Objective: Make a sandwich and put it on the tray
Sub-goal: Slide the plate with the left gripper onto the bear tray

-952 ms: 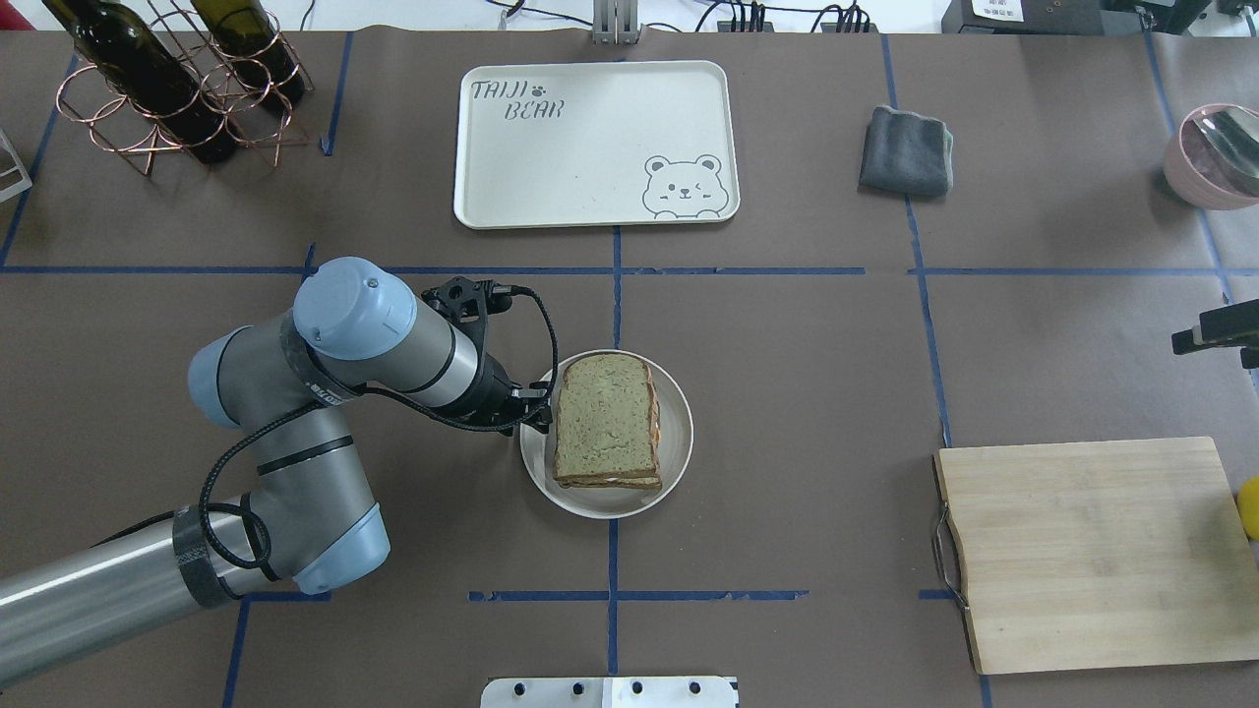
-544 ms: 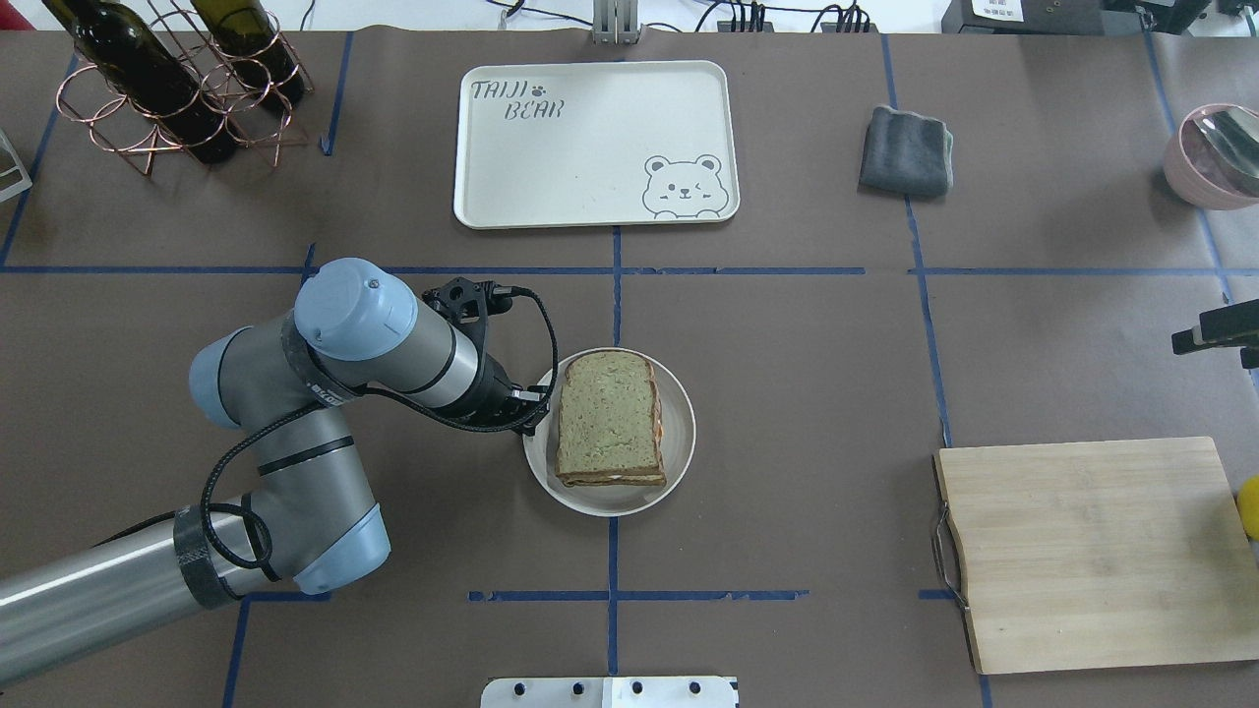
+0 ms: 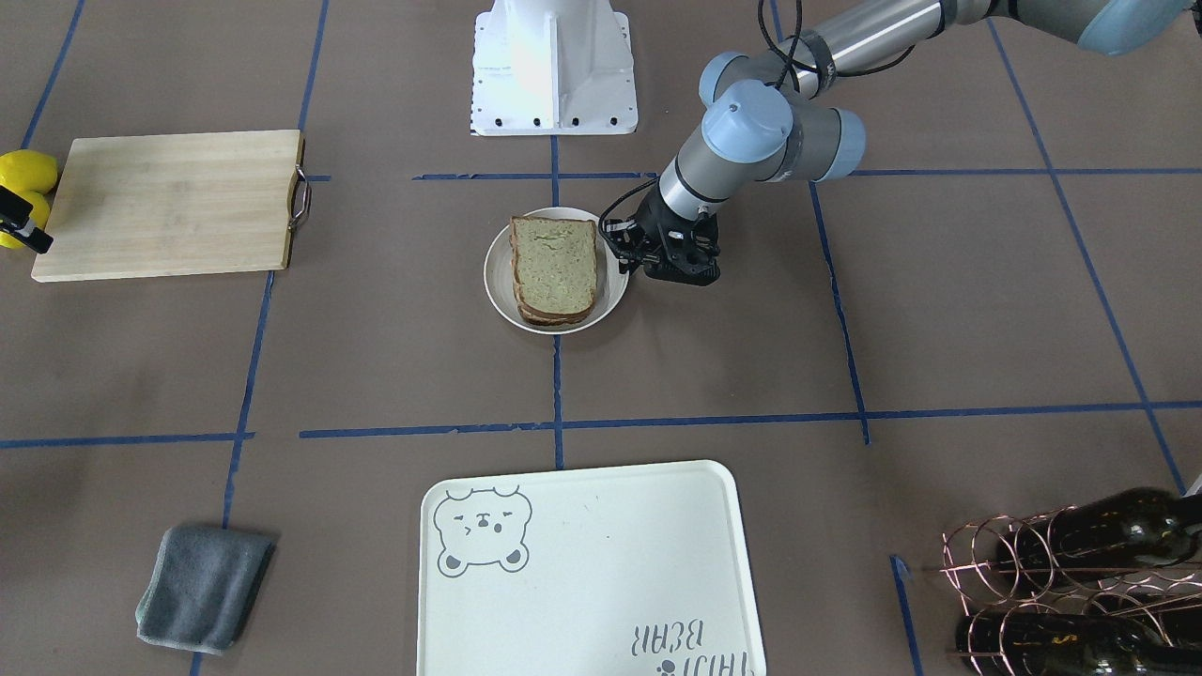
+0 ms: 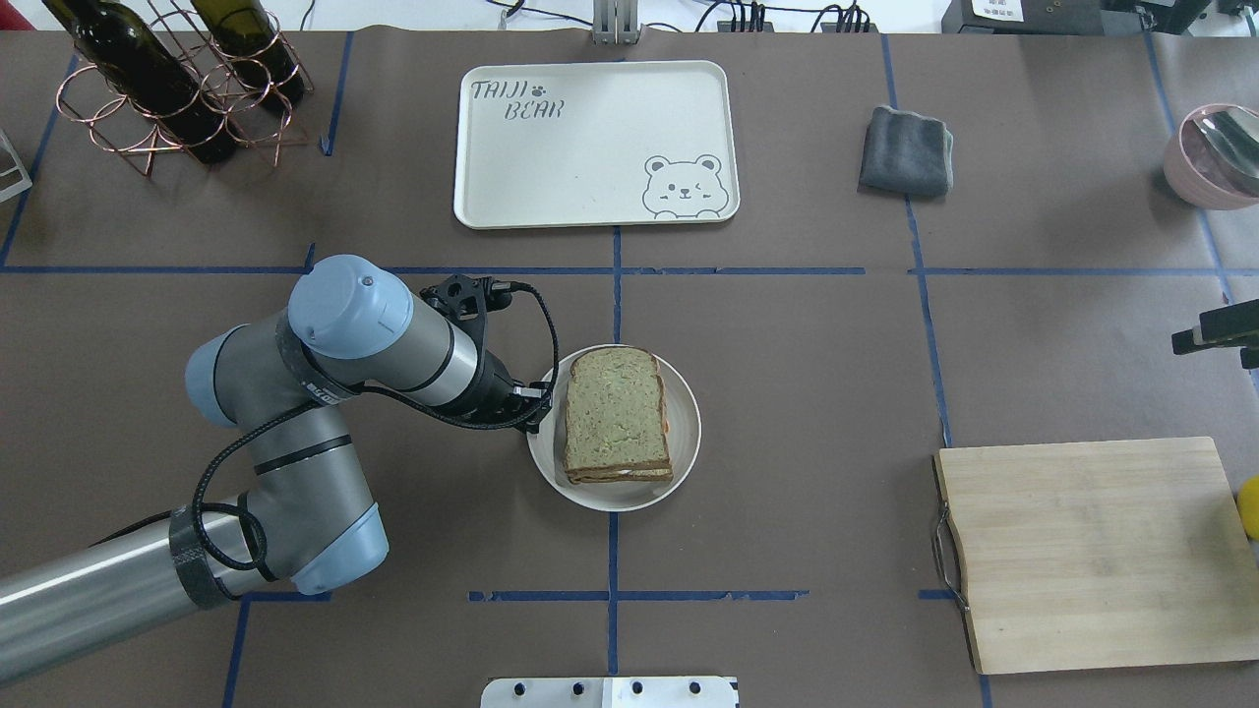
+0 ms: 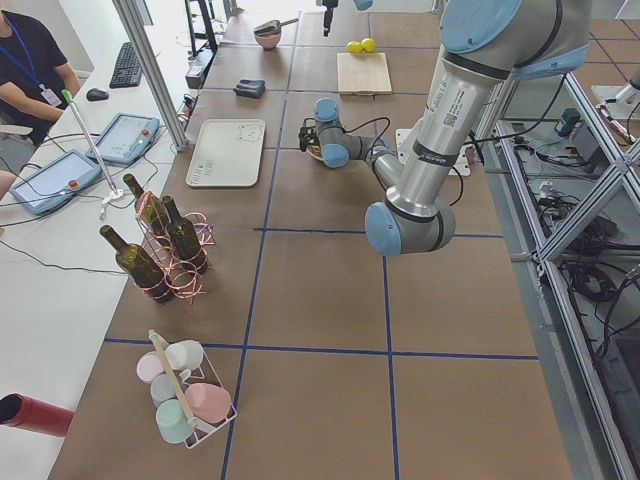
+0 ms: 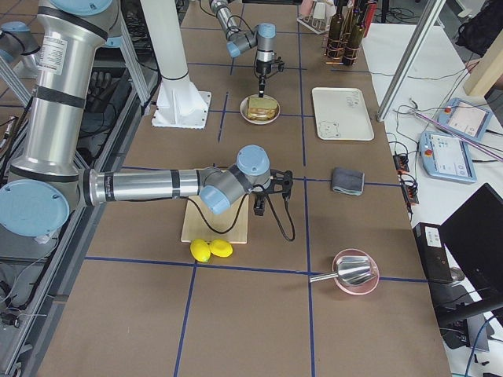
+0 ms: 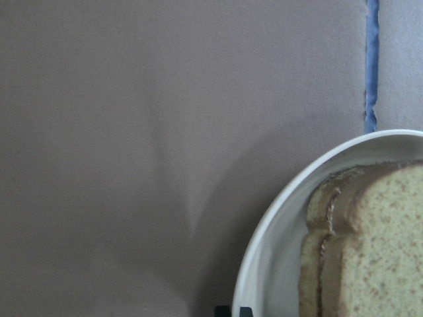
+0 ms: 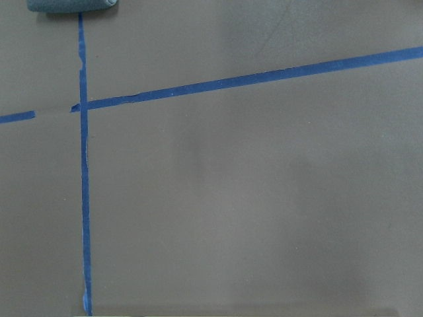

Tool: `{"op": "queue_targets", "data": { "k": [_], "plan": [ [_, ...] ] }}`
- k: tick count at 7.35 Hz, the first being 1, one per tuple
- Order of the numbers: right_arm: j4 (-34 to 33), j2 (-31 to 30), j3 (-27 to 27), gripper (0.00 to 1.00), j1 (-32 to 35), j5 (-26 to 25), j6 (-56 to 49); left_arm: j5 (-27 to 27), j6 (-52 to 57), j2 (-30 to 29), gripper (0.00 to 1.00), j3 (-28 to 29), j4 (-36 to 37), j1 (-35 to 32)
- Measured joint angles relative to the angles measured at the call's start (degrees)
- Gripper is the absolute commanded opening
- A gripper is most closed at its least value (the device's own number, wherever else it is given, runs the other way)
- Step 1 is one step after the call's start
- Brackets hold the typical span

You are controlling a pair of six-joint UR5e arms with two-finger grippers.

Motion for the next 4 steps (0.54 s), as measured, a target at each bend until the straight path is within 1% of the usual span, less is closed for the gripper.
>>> {"op": "queue_targets", "data": {
  "k": [2, 4],
  "plan": [
    [0.0, 0.01, 0.19, 1.0, 0.38, 0.83, 0.0, -0.12, -6.91, -0.1, 0.0, -0.26, -4.95, -1.6],
    [0.0, -0.01, 0.31, 1.0, 0.54, 1.02, 0.0, -0.26, -12.65, -1.67, 0.0, 0.54, -6.24, -4.85]
  ]
}}
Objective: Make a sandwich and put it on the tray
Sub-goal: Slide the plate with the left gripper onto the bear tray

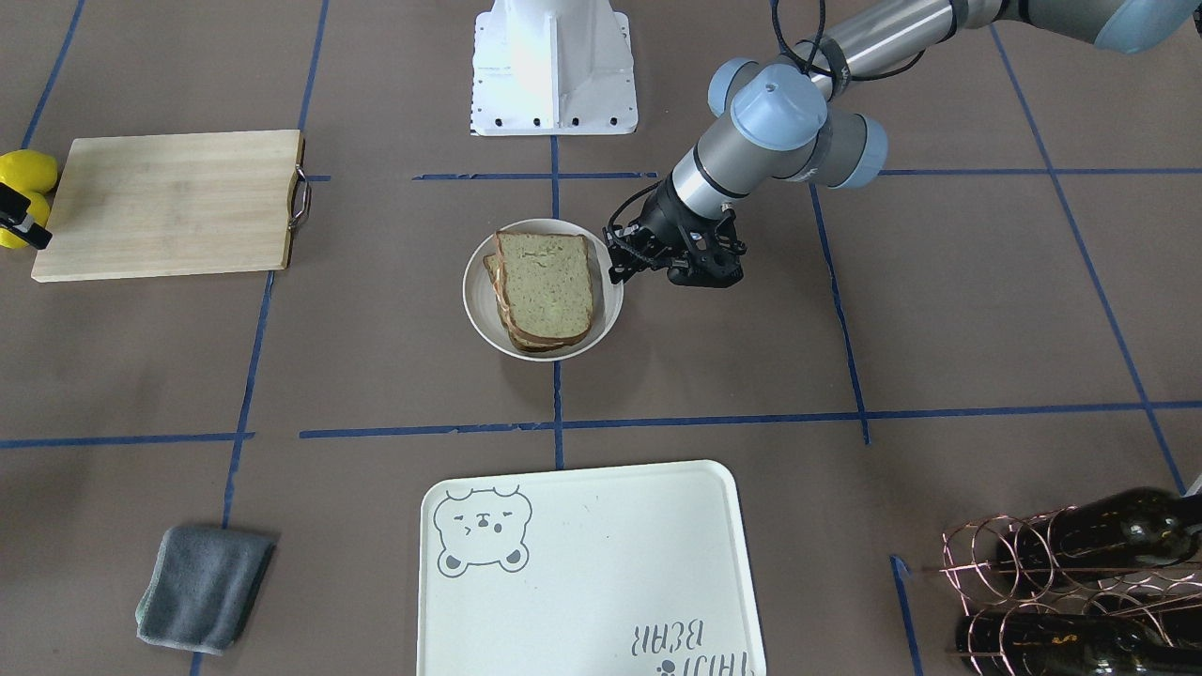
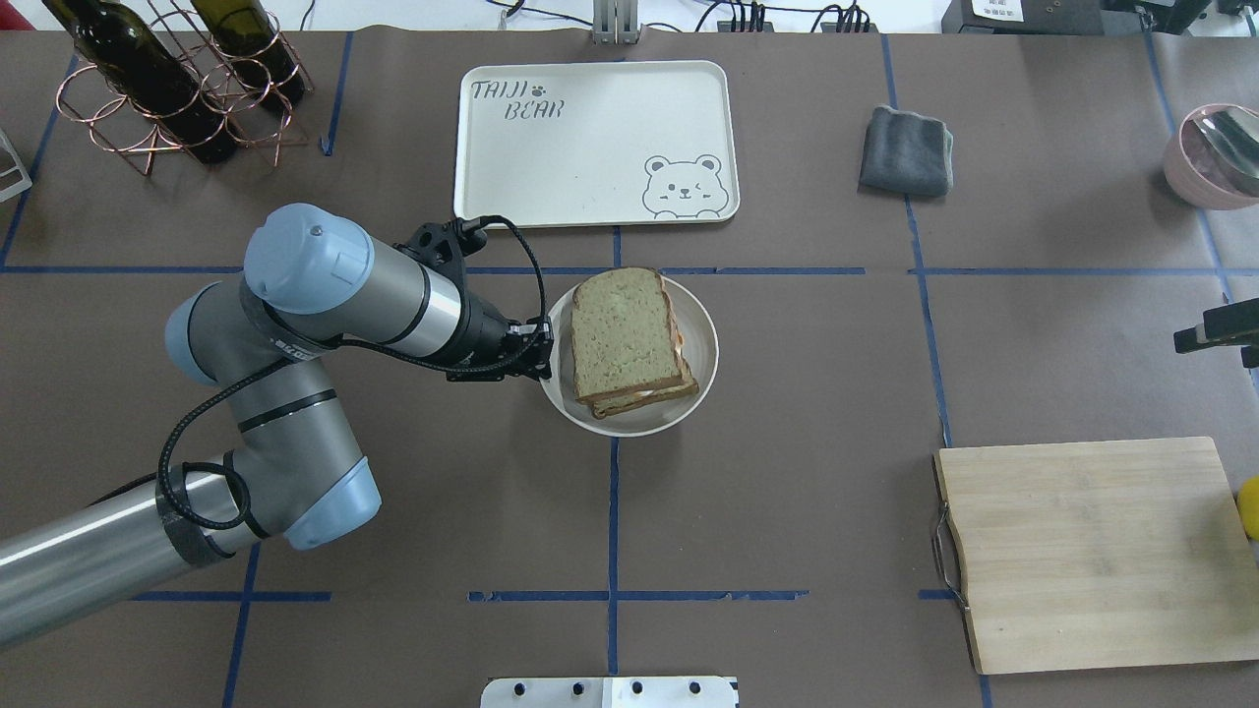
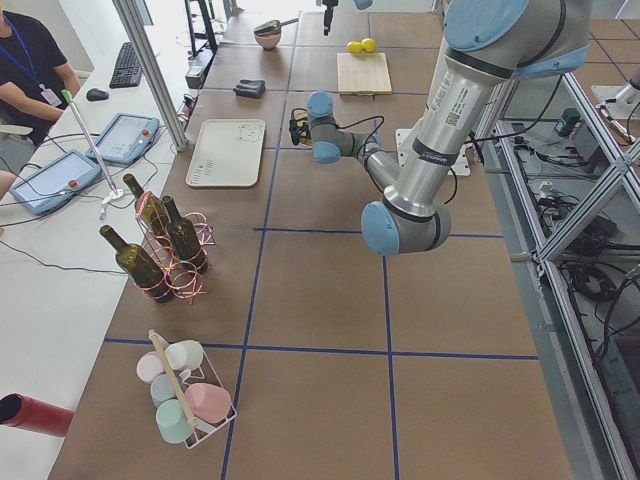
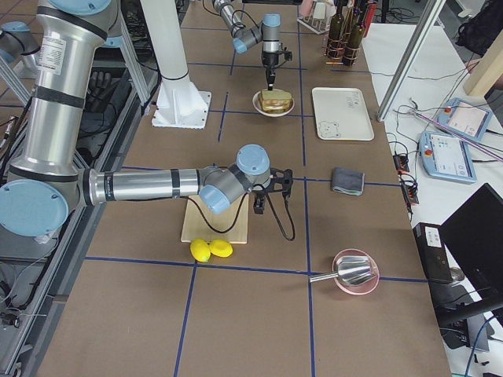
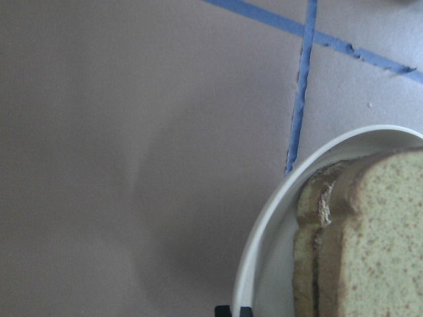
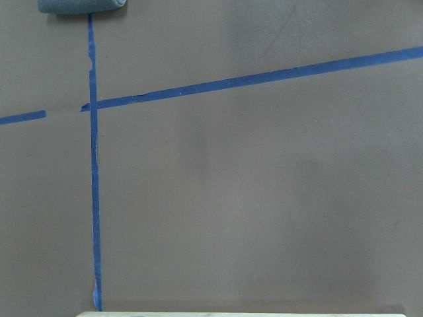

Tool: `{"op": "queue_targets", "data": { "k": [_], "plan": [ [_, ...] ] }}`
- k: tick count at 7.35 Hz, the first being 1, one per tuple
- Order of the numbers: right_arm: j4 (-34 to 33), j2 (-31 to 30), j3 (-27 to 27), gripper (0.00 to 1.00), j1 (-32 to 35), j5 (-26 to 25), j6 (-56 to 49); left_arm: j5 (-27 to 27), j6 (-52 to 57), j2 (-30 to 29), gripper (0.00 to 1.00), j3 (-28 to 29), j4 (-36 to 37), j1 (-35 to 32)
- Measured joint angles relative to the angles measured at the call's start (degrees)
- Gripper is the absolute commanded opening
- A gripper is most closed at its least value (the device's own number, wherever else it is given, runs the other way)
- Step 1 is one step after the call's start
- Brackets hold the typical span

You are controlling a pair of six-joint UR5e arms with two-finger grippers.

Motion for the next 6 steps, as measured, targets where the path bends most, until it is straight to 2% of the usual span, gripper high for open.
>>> {"op": "queue_targets", "data": {
  "k": [2, 6],
  "plan": [
    [0.0, 0.0, 0.04, 1.0, 0.02, 0.02, 0.0, -0.04, -4.86, -5.53, 0.0, 6.84, -0.11, -3.67],
    [0.0, 0.08, 0.1, 1.0, -0.02, 0.03, 0.0, 0.24, -15.56, -18.02, 0.0, 29.77, -5.94, -7.59]
  ]
}}
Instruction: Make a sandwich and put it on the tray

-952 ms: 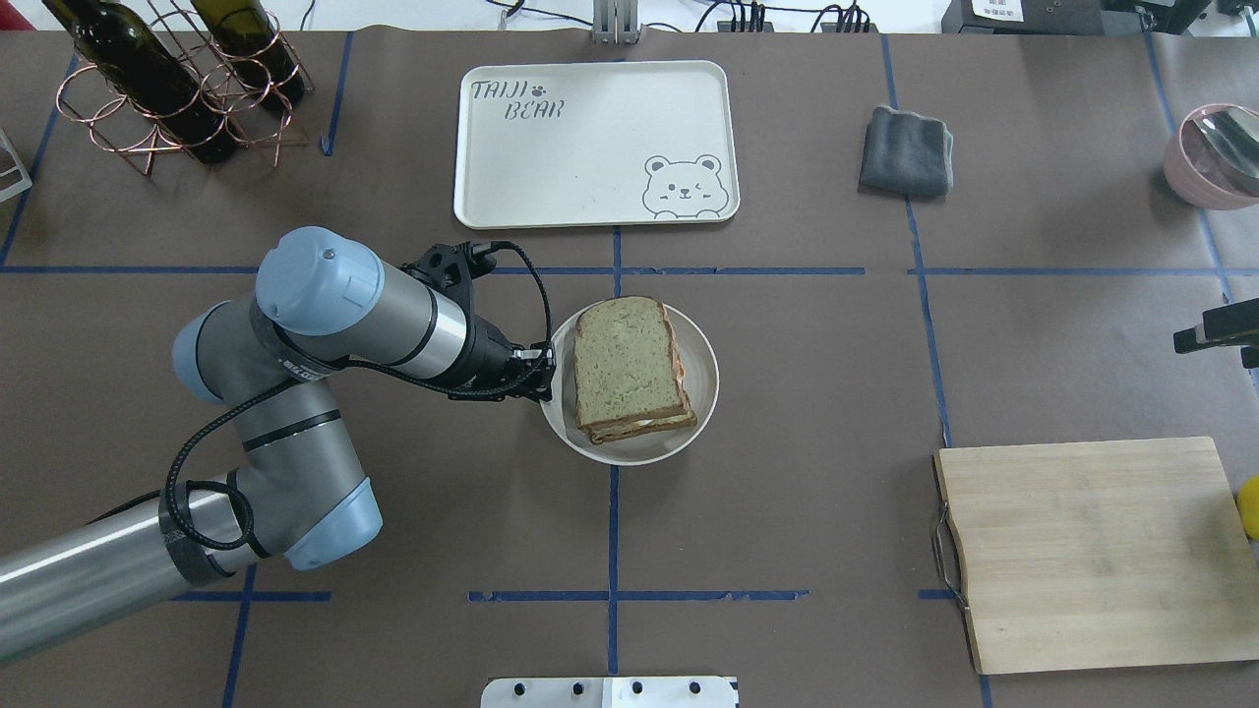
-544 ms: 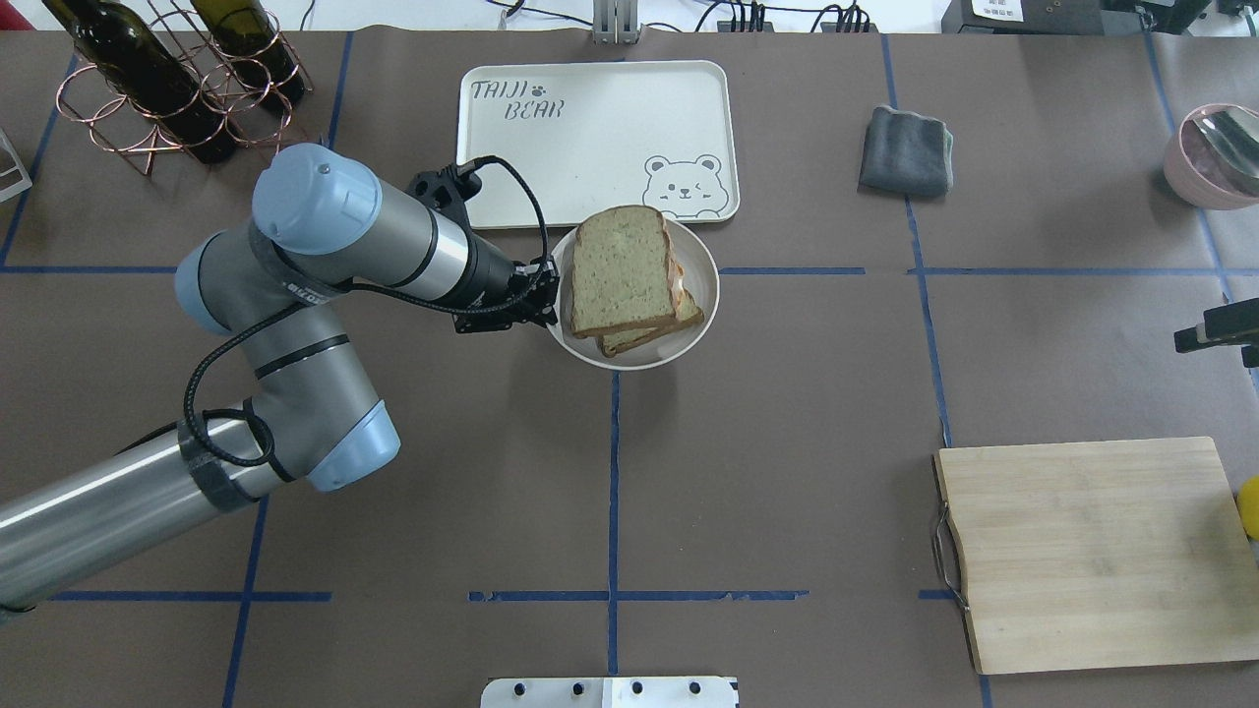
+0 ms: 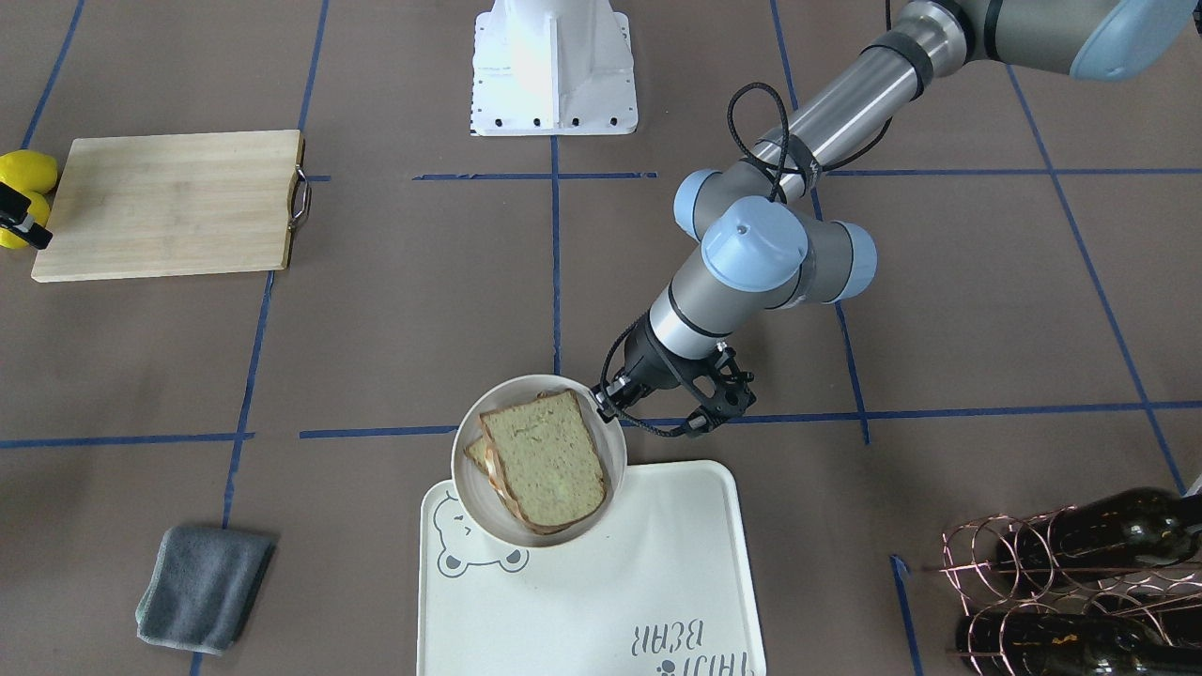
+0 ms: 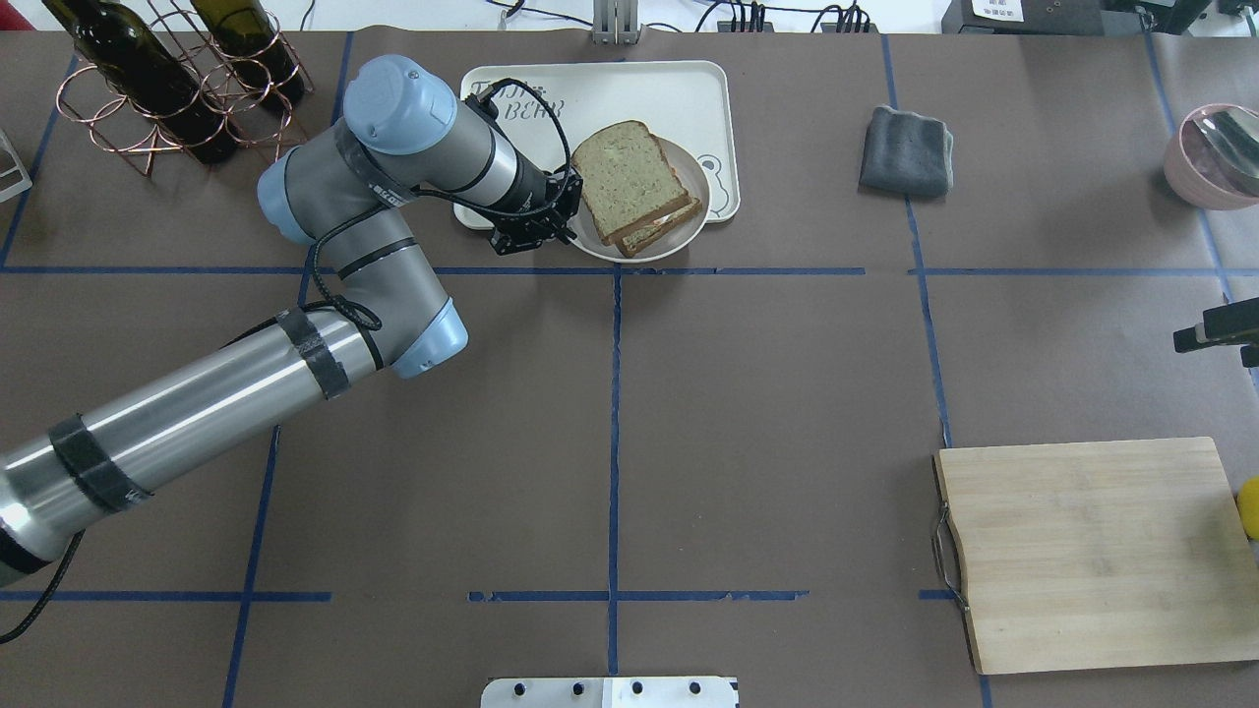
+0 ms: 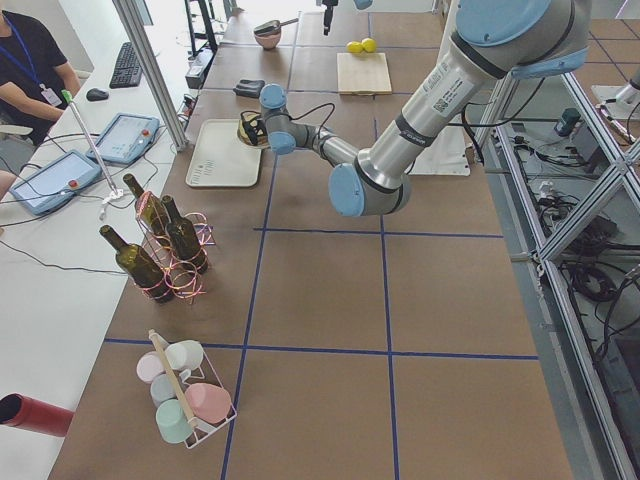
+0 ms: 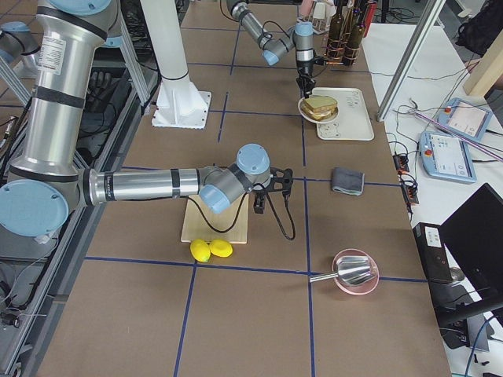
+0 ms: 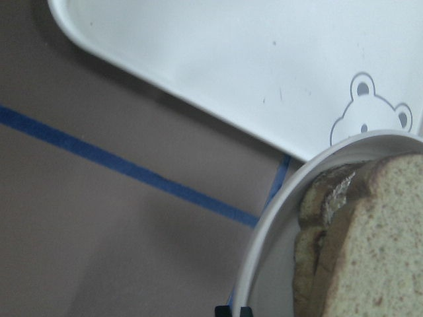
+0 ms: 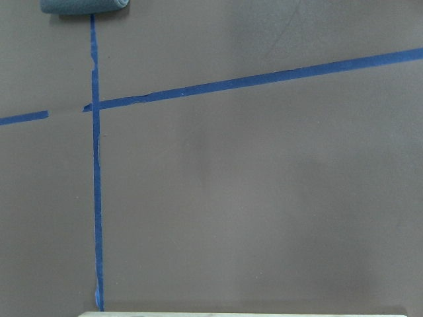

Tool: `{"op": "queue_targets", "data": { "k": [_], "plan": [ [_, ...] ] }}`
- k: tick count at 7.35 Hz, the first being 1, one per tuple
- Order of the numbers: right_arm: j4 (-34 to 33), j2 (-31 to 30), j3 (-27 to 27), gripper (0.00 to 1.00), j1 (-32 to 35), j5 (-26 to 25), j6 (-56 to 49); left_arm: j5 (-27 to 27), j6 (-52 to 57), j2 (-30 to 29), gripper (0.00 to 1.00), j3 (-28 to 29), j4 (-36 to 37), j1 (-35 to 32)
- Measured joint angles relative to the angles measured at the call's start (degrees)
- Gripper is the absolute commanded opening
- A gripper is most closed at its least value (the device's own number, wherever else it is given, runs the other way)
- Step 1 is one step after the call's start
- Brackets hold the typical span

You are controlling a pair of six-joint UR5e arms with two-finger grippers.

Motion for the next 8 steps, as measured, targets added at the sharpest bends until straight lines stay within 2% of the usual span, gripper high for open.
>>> {"op": "queue_targets", "data": {
  "k": [3, 6, 7, 8],
  "plan": [
    [0.0, 0.14, -0.01, 1.0, 0.02, 0.0, 0.0, 2.85, -5.73, -5.51, 0.0, 13.13, -6.93, -1.01],
    [0.0, 0.08, 0.02, 1.0, 0.14, 0.0, 0.02, 4.75, -6.24, -6.58, 0.0, 16.51, -9.66, -1.05],
    [0.02, 0.01, 0.07, 1.0, 0.29, 0.0, 0.04, 5.09, -6.2, -6.61, 0.09, 16.73, -9.94, -1.03],
    [0.06, -0.06, 0.2, 1.0, 0.57, 0.0, 0.02, 5.29, -5.96, -6.63, 0.42, 16.8, -10.07, -1.03]
  ]
}}
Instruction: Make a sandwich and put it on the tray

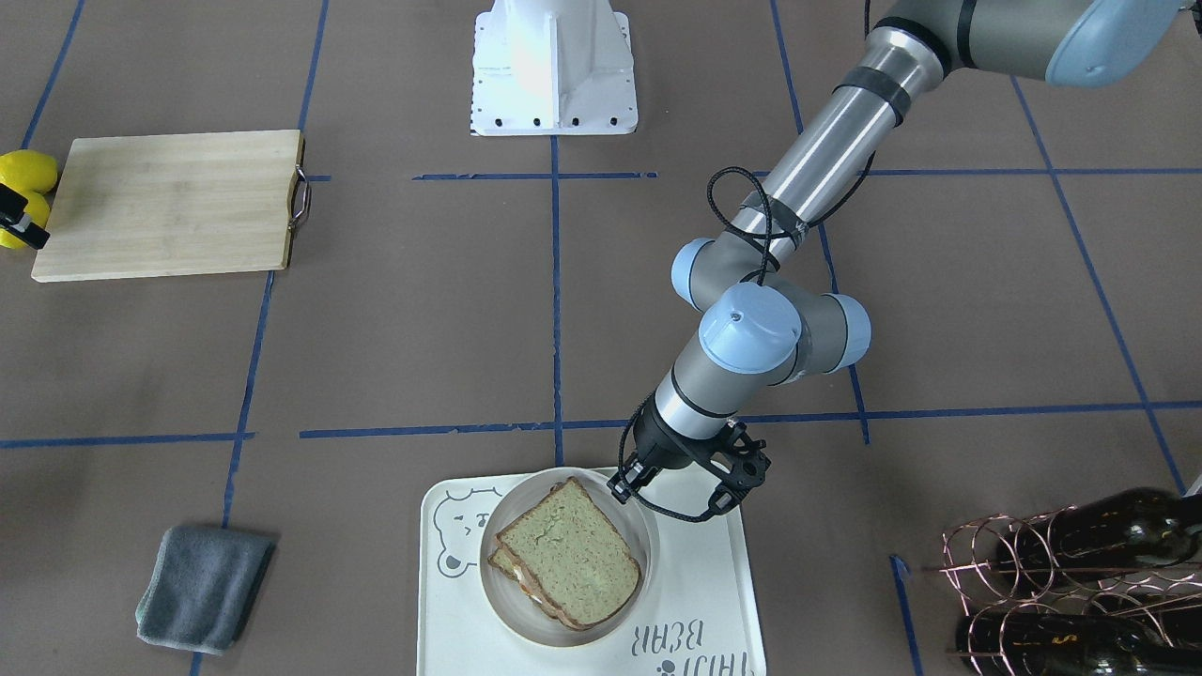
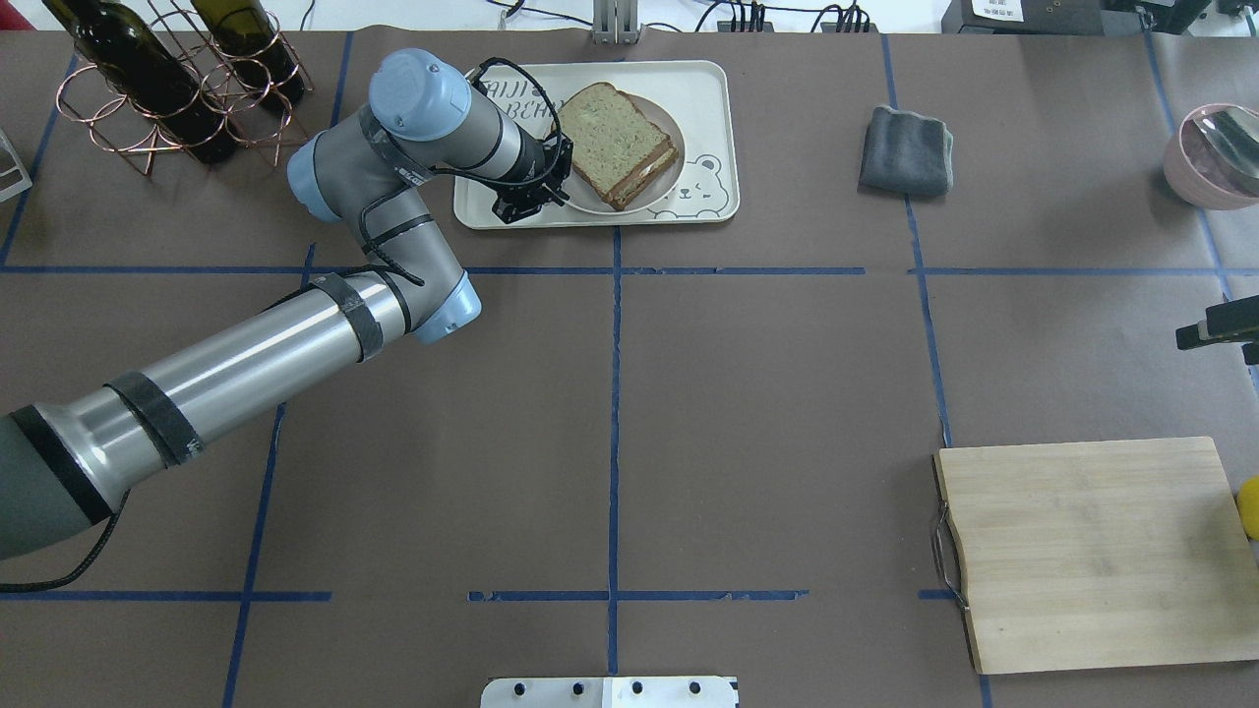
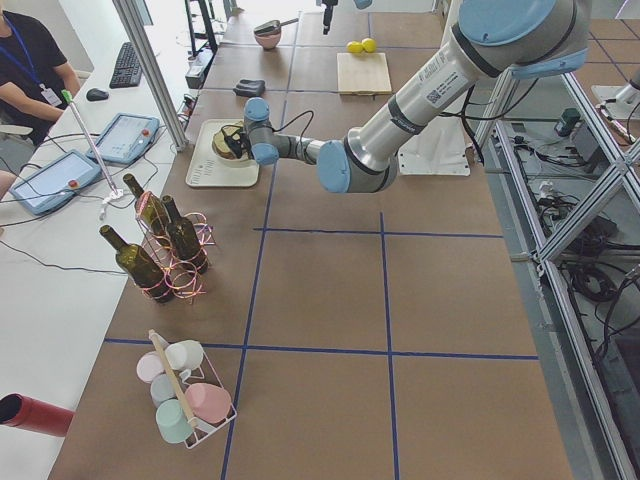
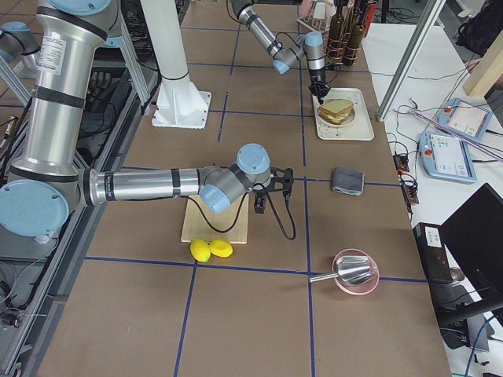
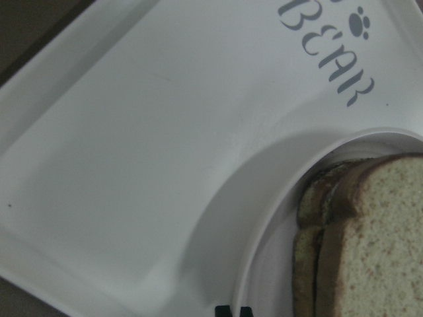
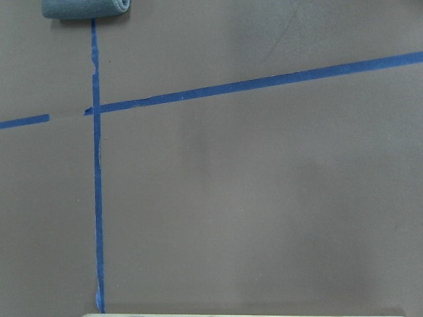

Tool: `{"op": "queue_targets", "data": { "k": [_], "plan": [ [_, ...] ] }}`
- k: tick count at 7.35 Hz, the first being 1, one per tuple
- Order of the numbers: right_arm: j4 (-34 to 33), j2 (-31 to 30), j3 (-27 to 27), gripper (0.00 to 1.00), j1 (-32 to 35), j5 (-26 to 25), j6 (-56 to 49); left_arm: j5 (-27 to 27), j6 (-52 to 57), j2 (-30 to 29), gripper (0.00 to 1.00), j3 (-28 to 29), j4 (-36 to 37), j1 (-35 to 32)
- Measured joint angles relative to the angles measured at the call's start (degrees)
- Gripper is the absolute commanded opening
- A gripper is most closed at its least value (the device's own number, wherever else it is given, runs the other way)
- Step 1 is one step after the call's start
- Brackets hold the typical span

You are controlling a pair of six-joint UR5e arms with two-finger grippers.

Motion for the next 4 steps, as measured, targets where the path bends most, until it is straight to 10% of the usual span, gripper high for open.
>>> {"op": "queue_targets", "data": {
  "k": [2, 3, 4],
  "plan": [
    [0.01, -0.08, 0.22, 1.0, 0.55, 0.04, -0.02, 0.69, 2.66, 0.0, 0.44, 0.02, -0.03, 0.0],
    [-0.02, -0.1, 0.25, 1.0, 0.63, 0.02, -0.02, 0.91, 3.87, 0.07, 0.82, -0.14, 0.12, 0.0],
    [-0.05, -0.1, 0.27, 1.0, 0.66, 0.01, -0.02, 1.03, 5.34, 0.25, 1.0, -0.71, 0.38, -0.16]
  ]
}}
